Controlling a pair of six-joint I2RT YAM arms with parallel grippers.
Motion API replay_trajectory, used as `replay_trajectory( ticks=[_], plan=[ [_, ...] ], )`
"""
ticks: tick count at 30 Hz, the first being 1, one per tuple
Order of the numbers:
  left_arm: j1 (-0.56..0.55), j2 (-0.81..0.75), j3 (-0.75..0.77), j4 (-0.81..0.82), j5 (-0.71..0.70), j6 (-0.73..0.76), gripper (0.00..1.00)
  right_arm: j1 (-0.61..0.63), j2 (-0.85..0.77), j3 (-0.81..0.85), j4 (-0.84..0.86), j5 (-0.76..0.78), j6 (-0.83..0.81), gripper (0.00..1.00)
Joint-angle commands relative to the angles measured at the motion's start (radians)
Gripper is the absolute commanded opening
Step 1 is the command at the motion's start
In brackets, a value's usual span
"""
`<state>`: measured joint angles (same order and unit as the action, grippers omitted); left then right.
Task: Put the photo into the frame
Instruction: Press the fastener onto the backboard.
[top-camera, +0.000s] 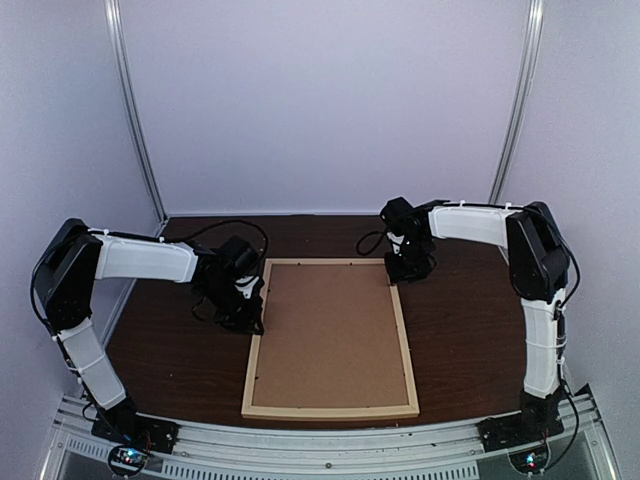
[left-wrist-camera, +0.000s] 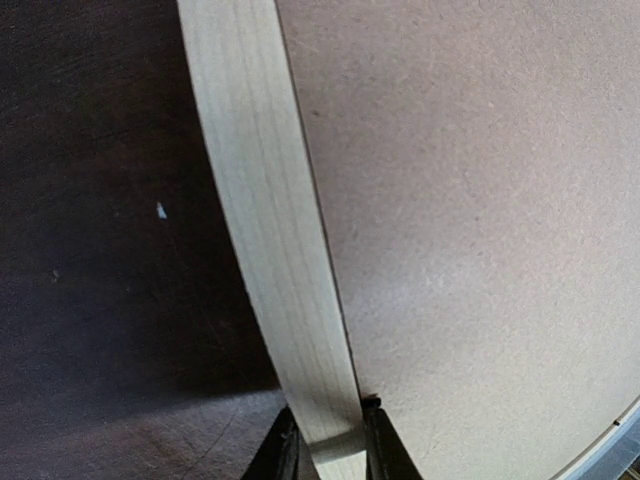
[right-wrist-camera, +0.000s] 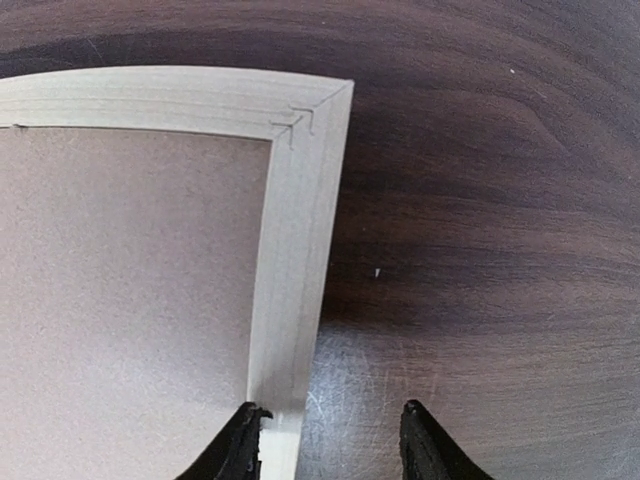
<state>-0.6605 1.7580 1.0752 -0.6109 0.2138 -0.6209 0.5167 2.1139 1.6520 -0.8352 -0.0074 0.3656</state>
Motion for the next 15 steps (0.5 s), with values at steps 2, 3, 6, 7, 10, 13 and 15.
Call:
replay_trajectory(
  ticks=[2,3,6,7,10,13,15],
  plan=[
    [-0.008,0.014,-0.014,-0.026,0.039,0.046,0.12,0.026,0.041,0.003,0.011,-0.035,0.009,0.48],
    [-0.008,0.014,-0.014,-0.026,0.040,0.046,0.12,0.028,0.043,0.005,0.011,-0.037,0.010,0.47],
    [-0.009,0.014,-0.014,-0.025,0.042,0.046,0.12,0.034,0.048,0.006,0.014,-0.040,0.013,0.47],
    [-0.010,0.013,-0.014,-0.024,0.042,0.046,0.12,0.037,0.052,0.006,0.015,-0.042,0.015,0.47],
    [-0.010,0.013,-0.013,-0.024,0.043,0.045,0.12,0.046,0.059,0.011,0.017,-0.047,0.018,0.47],
    [-0.011,0.014,-0.011,-0.024,0.044,0.045,0.12,0.060,0.073,0.020,0.018,-0.051,0.023,0.47],
    [-0.014,0.014,-0.011,-0.022,0.043,0.043,0.12,0.068,0.080,0.024,0.020,-0.051,0.028,0.46]
  ],
)
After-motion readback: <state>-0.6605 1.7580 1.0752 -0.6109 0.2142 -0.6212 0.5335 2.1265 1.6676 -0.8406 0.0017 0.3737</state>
